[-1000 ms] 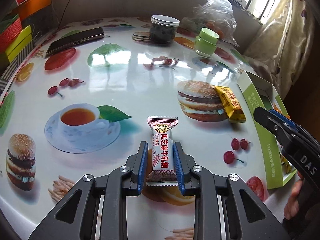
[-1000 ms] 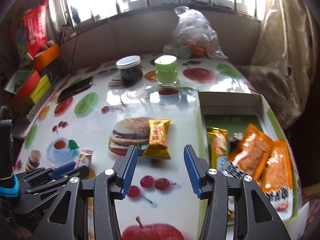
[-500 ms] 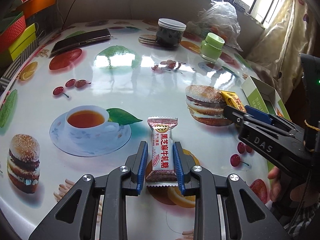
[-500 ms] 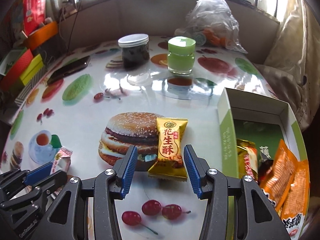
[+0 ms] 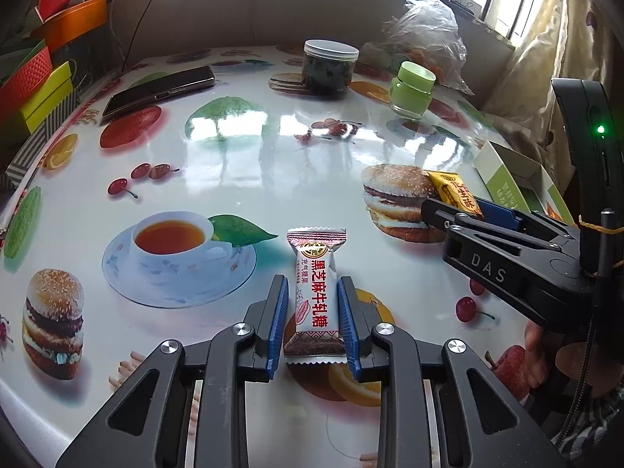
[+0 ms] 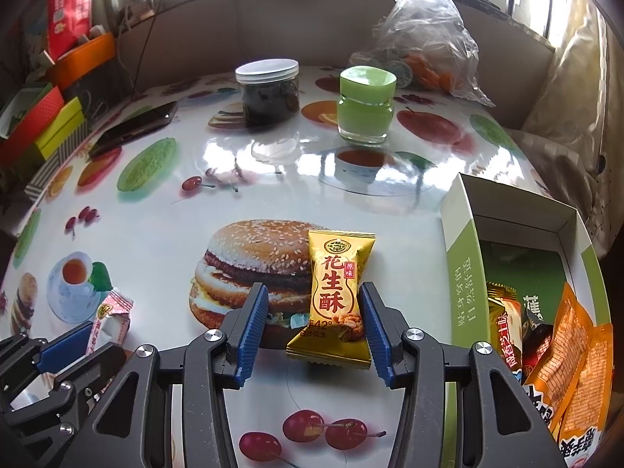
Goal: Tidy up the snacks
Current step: 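Grasp the yellow peanut-crisp packet with the right tool while the left grasps the sesame candy, then carry the yellow packet and sesame candy over the green box with both tools, then open the right tool to drop the yellow packet while the left drops the candy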
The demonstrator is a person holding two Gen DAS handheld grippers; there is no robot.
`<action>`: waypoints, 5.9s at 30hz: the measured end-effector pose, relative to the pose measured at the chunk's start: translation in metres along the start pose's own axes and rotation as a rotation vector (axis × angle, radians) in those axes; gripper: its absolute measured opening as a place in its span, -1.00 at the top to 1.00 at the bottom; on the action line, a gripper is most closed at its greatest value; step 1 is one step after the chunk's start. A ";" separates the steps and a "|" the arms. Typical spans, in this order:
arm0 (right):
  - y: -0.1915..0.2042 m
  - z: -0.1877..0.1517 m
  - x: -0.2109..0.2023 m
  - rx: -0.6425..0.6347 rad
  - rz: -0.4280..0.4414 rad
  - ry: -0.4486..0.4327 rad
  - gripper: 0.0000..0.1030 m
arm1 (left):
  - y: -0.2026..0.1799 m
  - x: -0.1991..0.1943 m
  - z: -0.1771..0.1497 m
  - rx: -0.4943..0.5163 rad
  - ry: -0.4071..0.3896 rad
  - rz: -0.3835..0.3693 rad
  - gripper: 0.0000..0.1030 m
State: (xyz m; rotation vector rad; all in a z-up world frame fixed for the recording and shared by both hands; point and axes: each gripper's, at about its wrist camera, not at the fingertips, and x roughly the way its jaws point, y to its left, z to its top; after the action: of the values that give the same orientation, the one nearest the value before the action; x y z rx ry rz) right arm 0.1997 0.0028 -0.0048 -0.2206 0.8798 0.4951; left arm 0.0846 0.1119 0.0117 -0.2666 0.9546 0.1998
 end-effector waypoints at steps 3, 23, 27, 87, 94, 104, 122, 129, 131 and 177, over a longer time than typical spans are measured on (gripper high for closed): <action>0.000 -0.001 -0.001 0.004 0.002 -0.004 0.33 | 0.000 0.000 0.000 -0.001 -0.001 -0.002 0.47; -0.001 -0.009 -0.012 0.064 0.054 -0.015 0.50 | 0.001 0.000 0.001 0.003 0.004 -0.005 0.48; -0.002 -0.012 -0.016 0.074 0.064 -0.019 0.50 | 0.002 0.000 0.001 -0.005 0.004 -0.008 0.48; 0.016 -0.046 -0.055 0.028 0.082 -0.026 0.59 | 0.013 -0.015 -0.001 -0.024 0.006 0.012 0.60; 0.007 -0.047 -0.074 0.059 0.078 -0.057 0.59 | 0.004 -0.025 0.004 -0.007 -0.017 -0.007 0.60; -0.016 -0.052 -0.108 0.109 0.045 -0.106 0.59 | -0.029 -0.036 0.014 0.056 -0.031 -0.059 0.60; -0.070 -0.069 -0.146 0.212 -0.037 -0.152 0.59 | -0.095 -0.043 0.026 0.166 -0.037 -0.147 0.59; -0.093 -0.076 -0.155 0.257 -0.076 -0.157 0.59 | -0.122 -0.038 0.033 0.203 -0.024 -0.183 0.59; -0.099 -0.079 -0.156 0.269 -0.085 -0.157 0.59 | -0.130 -0.037 0.035 0.213 -0.020 -0.196 0.59; -0.152 -0.093 -0.120 0.366 -0.128 -0.120 0.58 | -0.209 0.039 0.072 0.259 0.114 -0.281 0.60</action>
State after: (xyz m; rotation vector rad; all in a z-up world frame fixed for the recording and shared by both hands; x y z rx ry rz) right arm 0.1478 -0.2029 0.0288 0.0872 0.8170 0.2191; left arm 0.2223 -0.0618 0.0475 -0.1716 1.0321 -0.1984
